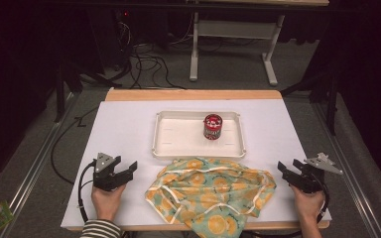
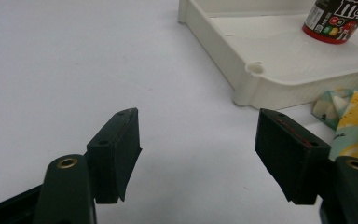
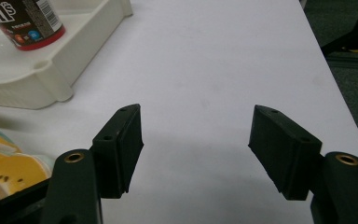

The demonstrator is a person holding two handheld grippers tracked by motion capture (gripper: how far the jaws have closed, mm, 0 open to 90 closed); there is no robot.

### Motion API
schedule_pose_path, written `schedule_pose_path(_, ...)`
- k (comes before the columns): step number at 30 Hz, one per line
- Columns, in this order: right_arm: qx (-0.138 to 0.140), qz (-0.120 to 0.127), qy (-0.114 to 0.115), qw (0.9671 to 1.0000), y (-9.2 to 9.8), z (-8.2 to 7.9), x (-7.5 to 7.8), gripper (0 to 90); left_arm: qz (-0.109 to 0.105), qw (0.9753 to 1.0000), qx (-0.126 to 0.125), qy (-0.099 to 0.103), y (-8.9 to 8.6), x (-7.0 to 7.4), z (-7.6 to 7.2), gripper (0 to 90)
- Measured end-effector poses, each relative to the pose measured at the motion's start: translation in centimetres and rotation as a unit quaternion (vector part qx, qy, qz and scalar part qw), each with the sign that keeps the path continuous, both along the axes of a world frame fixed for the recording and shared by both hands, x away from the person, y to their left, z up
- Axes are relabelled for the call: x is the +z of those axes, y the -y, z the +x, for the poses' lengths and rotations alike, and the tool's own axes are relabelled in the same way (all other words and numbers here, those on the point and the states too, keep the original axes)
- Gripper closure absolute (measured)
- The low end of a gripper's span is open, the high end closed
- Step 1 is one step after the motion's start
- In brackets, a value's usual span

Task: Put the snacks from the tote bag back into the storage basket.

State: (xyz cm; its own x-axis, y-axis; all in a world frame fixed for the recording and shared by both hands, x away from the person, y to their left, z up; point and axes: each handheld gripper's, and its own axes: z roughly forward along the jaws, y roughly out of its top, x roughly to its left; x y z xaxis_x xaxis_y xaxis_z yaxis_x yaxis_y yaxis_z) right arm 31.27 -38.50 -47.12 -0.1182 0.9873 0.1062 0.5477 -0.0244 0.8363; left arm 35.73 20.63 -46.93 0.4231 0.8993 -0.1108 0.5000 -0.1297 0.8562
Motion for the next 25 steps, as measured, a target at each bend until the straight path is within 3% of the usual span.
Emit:
schedule_pose_path(12,-0.004,0.002,0.005,1.0000,-0.1,-0.2,-0.3,36.6,0.016,0.9998,0.010,0.002,0.5,-0.8,0.5,32.0)
schedule_pose_path(13,-0.003,-0.001,0.014,0.9999,-0.1,-0.3,-0.3,37.5,0.017,0.9997,0.015,0.005,0.6,-1.1,0.5,32.0)
schedule_pose_path(25,-0.010,-0.002,0.015,0.9998,-0.2,-0.4,-0.3,38.3,0.008,0.9998,0.016,-0.002,0.4,-1.3,0.4,32.0)
